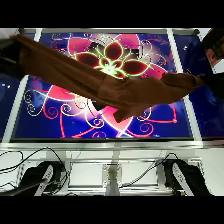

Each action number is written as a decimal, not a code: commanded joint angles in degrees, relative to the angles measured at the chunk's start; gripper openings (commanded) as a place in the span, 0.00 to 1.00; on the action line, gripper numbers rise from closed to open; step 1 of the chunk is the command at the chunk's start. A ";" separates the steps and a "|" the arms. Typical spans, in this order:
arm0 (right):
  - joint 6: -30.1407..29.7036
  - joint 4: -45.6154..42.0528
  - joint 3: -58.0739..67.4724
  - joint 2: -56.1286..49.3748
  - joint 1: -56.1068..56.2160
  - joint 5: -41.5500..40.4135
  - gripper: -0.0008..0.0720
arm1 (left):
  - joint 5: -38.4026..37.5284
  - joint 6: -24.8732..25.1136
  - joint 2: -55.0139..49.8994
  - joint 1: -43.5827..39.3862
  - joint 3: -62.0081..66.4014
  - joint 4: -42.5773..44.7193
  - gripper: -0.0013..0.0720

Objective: Fold the clothes and pants, and hang the long-sleeved shirts on hangers.

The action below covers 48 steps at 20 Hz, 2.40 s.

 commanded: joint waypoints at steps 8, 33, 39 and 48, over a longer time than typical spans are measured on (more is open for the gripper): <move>2.84 -7.13 -4.20 -29.57 3.67 -16.13 0.03 | 14.12 -12.90 -23.58 -12.28 -10.27 0.92 0.04; -13.31 9.62 -22.67 -42.95 -9.07 -5.51 0.59 | 7.39 -11.76 -35.85 1.31 -10.27 0.70 0.97; -15.82 18.29 -32.15 -44.68 -3.58 -20.06 0.64 | 7.43 -11.76 -35.87 0.44 -10.27 0.68 0.97; -15.04 23.45 -32.04 -48.30 3.43 -27.71 0.43 | 7.43 -11.74 -35.98 0.44 -10.27 0.72 0.97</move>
